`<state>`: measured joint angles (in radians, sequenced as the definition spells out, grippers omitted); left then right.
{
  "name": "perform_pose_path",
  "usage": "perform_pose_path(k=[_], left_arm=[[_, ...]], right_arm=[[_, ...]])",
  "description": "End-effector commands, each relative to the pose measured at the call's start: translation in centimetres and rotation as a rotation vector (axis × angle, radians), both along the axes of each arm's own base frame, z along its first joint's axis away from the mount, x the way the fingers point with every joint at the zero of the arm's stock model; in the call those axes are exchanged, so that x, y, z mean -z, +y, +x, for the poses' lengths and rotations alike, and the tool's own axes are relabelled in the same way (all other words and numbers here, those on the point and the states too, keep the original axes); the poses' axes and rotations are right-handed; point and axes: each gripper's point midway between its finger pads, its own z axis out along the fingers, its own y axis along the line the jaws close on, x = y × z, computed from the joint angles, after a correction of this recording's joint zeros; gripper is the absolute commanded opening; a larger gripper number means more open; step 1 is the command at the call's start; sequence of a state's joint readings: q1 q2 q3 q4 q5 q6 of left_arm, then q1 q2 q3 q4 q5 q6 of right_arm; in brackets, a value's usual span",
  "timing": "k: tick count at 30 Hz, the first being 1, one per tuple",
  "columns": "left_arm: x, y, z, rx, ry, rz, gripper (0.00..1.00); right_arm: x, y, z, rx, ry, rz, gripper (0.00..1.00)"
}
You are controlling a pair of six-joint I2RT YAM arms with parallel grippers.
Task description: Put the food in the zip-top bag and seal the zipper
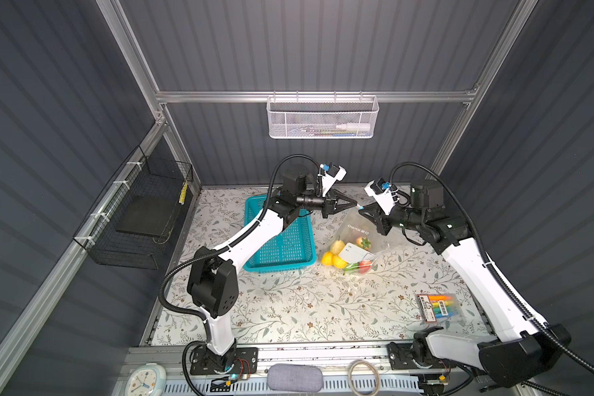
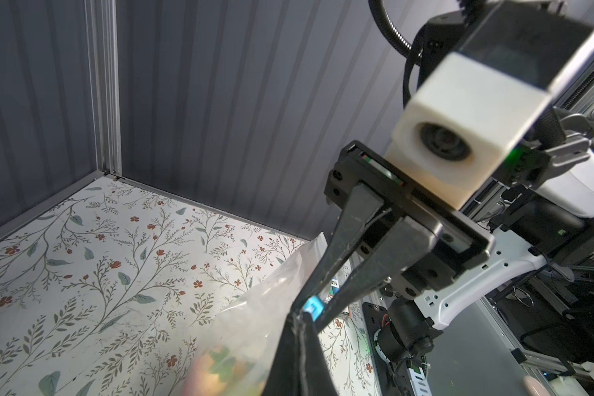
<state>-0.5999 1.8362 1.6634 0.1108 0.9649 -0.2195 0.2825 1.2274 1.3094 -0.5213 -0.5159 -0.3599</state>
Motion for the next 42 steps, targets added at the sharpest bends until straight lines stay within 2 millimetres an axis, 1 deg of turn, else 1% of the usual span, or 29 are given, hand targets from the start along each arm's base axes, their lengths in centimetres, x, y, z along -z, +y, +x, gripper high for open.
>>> perform_pose_path(k=[1, 5, 9, 13, 14, 15, 17, 20, 23, 27, 35, 42], left_arm=[[-5.6, 3.2, 2.9, -0.146, -0.116, -0.088, 0.0], [-6.2, 3.9, 3.6, -0.181, -0.133, -0.082, 0.0], [-6.8, 4.8, 4.8, -0.219, -0.151, -0.079, 0.0], [-6.4, 5.5, 6.8, -0.266, -0.15, -0.066, 0.0], [-6.2, 5.8, 7.3, -0.276, -0.141, -0.07, 0.0], [-6.0, 6.0, 7.8, -0.284, -0.131, -0.074, 0.0], [-5.5, 6.4, 8.7, -0.3, -0.112, -0.077, 0.0], [-4.7, 6.8, 9.8, -0.326, -0.098, -0.07, 0.0], [-4.1, 6.9, 10.6, -0.348, -0.093, -0.063, 0.0], [-3.8, 6.9, 11.1, -0.362, -0.086, -0.066, 0.0], [-3.2, 6.9, 11.3, -0.365, -0.073, -0.065, 0.0], [-2.8, 6.8, 11.3, -0.361, -0.066, -0.062, 0.0]], right_arm=[[1.6, -1.4, -1.3, 0.039, 0.072, -0.027, 0.01], [1.5, -1.8, -1.4, 0.049, 0.074, -0.023, 0.01], [1.5, -2.1, -1.9, 0.062, 0.077, -0.019, 0.01], [1.9, -2.5, -2.6, 0.08, 0.093, -0.021, 0.01], [2.5, -2.6, -2.6, 0.088, 0.109, -0.028, 0.01], [2.2, -2.9, -3.2, 0.094, 0.094, -0.024, 0.01], [3.0, -3.3, -3.7, 0.111, 0.111, -0.031, 0.01], [4.1, -3.5, -4.4, 0.126, 0.143, -0.029, 0.01], [4.6, -3.9, -5.0, 0.147, 0.167, -0.027, 0.01], [5.0, -4.3, -6.0, 0.172, 0.21, -0.024, 0.01], [6.9, -5.6, -8.2, 0.219, 0.279, -0.058, 0.01], [7.5, -6.4, -9.5, 0.246, 0.306, -0.086, 0.01]])
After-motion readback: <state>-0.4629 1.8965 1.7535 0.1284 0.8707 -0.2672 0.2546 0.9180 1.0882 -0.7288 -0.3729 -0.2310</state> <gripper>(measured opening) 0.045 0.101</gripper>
